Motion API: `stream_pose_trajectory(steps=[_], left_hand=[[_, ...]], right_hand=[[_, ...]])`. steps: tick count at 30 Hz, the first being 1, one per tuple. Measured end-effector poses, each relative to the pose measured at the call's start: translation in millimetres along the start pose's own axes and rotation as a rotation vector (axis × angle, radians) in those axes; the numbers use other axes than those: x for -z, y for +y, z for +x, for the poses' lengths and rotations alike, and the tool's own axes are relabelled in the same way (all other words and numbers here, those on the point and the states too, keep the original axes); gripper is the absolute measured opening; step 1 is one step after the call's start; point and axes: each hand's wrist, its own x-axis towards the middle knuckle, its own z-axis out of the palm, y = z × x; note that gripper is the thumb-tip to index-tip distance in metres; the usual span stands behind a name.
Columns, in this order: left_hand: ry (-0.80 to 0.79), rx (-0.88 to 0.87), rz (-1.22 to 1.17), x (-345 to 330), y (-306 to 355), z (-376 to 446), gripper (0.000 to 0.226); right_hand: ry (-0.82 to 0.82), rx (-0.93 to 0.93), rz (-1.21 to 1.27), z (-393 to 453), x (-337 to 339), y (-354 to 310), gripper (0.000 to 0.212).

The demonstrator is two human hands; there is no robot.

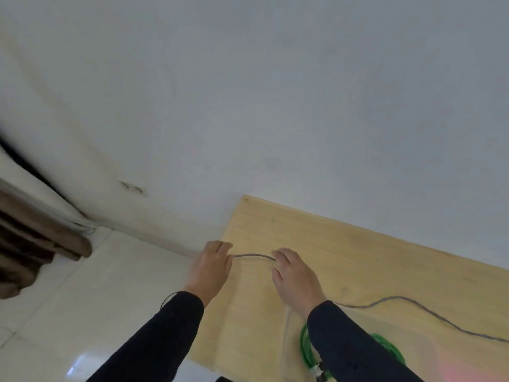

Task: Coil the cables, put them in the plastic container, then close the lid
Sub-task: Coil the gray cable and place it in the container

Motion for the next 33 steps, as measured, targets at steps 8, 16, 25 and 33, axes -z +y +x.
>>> stream_pose_trajectory(steps=[8, 16, 25, 33], left_hand=[[-0.248, 0.007, -0.184, -40, -64, 34, 0.025], [-0.170, -0.066, -0.448, -34, -68, 72, 0.023], [-0.224, 0.012, -0.957, 43, 35, 140, 0.020], [-0.358, 0.169, -2.069, 74, 164, 150, 0.026]], right_hand=[[-0.167, -0.158, 0.058, 68, -53, -6, 0.043], [0.060, -0.139, 0.276, 85, -41, -4, 0.034], [0.531, -0.096, 0.338, 110, 81, 6, 0.026], [0.607, -0.227, 0.350, 71, 137, 61, 0.033]])
